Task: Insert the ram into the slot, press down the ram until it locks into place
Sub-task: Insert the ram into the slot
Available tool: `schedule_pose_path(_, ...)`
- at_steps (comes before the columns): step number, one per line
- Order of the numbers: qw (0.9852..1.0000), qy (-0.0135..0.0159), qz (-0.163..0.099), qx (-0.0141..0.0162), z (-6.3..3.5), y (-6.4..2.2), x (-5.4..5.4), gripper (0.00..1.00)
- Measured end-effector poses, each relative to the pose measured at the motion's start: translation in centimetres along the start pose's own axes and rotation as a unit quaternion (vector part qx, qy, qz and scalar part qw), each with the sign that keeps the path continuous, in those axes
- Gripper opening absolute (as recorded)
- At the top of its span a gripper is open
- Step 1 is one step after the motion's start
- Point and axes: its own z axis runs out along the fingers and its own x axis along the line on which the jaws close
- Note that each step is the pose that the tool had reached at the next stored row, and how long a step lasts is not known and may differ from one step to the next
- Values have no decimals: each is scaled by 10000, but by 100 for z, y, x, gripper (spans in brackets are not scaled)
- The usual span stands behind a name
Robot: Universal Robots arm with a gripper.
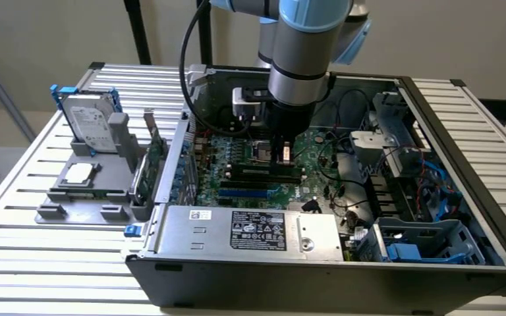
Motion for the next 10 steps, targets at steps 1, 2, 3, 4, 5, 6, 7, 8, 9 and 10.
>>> schedule_pose_path(1,10000,-1,0,3,0,1,0,13)
schedule_pose_path(2,10000,-1,0,7,1,1,0,13)
schedule_pose_path(3,10000,-1,-1,12,1,2,-1,13)
schedule_pose_path(4,10000,0,-1,15,0,2,0,13)
schedule_pose_path(5,10000,1,-1,19,0,4,0,13)
schedule_pose_path(6,10000,1,-1,23,0,7,0,13)
schedule_pose_path(7,10000,1,-2,27,0,11,0,13)
schedule_pose_path(8,10000,1,-2,30,0,15,0,13)
schedule_pose_path(9,10000,1,-3,33,0,19,-1,13)
schedule_pose_path(10,10000,1,-5,36,1,21,-1,13)
